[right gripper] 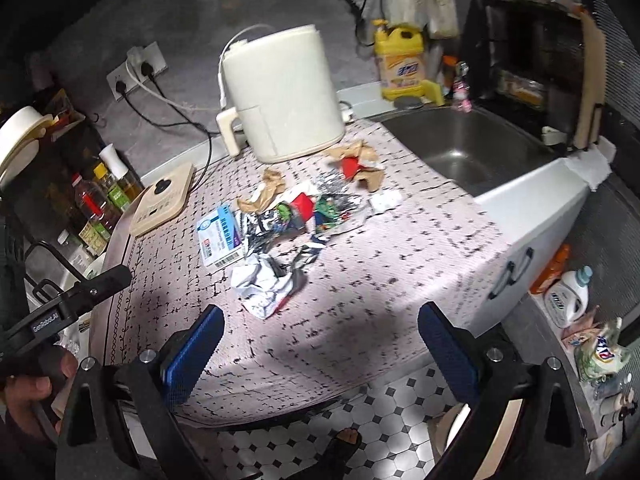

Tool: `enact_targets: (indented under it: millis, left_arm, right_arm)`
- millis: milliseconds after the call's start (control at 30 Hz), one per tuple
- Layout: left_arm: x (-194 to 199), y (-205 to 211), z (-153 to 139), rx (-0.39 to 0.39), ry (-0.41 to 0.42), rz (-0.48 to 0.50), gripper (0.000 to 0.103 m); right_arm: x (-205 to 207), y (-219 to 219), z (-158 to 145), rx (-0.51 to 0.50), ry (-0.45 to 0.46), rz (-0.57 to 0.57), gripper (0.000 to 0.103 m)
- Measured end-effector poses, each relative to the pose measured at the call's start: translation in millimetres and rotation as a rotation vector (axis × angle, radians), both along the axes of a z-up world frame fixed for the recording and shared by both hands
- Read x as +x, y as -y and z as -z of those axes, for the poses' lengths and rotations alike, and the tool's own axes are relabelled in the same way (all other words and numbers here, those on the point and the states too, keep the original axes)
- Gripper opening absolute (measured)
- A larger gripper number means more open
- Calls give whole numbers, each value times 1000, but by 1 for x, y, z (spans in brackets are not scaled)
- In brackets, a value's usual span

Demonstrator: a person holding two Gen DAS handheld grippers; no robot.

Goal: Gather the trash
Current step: 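Reach the right gripper to the counter and grasp the grey plastic wrapper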

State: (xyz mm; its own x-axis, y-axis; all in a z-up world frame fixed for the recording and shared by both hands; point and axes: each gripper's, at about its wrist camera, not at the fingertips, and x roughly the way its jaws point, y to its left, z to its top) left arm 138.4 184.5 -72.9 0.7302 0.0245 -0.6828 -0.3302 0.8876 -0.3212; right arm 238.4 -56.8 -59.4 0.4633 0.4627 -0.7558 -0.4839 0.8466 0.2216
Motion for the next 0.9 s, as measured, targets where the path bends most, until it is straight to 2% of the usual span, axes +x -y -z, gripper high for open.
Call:
enact_targets:
  millis: [133,233,367,433,467,500,533,567,667,800,900]
  left_arm:
    - [13,-23,14,-10,-30,-29,84]
    - [20,-41,24,-16,-50,-50,84]
    - [25,-61,34,-23,-72,-68,84]
    - [28,-70,41,-29,-87,-73,84]
    - [28,-74,44,-32,-93,-75,84]
    - [29,-78,46,-36,-100,-79,84]
    - [30,-82,48,-41,-104,-83,84]
    - [32,-86,50,-45,-106,-86,84]
    - [38,-96,54,-56,-111,-87,84]
    - [57,-100,63,-77,-123,-66,85]
    - [76,-96,71,-86,-135,-34,90]
  right_arm:
    - [14,-36,17,0,-41,-83,88]
    - [21,-64,32,-4,-86,-142,77]
    - [29,-101,57,-40,-117,-179,76]
    - [35,-116,68,-68,-123,-184,71]
    - [38,-123,73,-83,-128,-185,62]
    - [42,-128,79,-97,-144,-189,45]
    - [47,-134,84,-108,-160,-196,34]
    - [51,-140,90,-120,-184,-203,32]
    - [60,-149,88,-88,-176,-213,27]
    - [70,-153,78,-49,-176,-214,25]
    - [74,-151,68,-35,-163,-205,25]
